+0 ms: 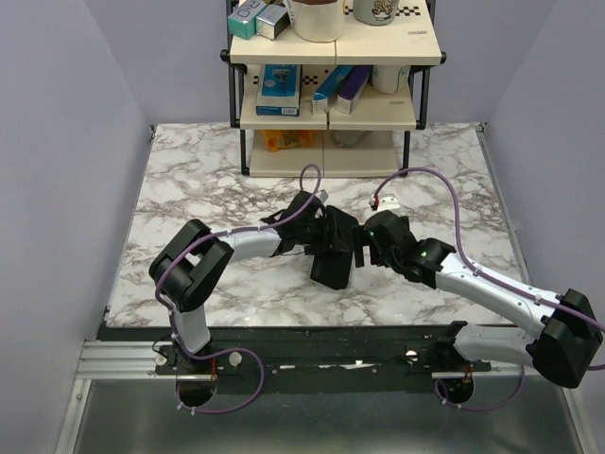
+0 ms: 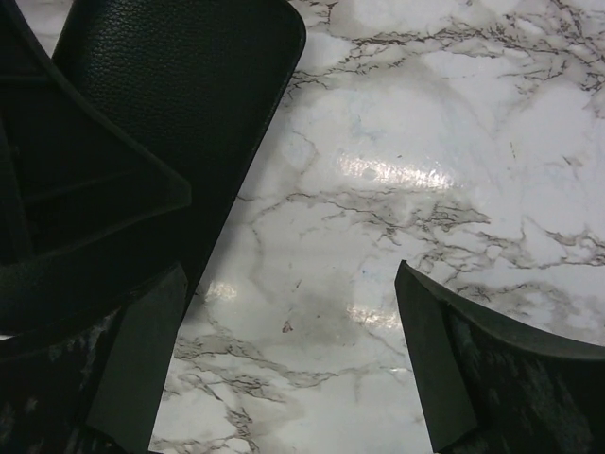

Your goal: Sort the hair-cutting tools

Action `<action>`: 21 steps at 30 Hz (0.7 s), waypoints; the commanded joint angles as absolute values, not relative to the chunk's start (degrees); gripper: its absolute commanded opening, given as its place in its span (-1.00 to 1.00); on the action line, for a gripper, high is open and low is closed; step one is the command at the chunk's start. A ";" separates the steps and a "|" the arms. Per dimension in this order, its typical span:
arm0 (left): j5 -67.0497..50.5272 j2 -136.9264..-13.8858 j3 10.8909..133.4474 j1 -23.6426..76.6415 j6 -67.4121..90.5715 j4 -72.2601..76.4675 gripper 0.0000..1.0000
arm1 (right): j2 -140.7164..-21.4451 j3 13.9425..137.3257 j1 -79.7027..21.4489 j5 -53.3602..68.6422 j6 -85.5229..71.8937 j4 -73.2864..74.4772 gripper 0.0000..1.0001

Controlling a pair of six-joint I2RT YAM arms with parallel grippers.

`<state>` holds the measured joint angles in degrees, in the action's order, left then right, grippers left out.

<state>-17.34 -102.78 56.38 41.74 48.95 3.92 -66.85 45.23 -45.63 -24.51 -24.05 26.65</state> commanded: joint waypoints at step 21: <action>19.08 -68.04 55.73 37.28 37.01 -29.53 0.97 | -74.45 61.52 -42.02 -35.77 -28.57 37.71 0.99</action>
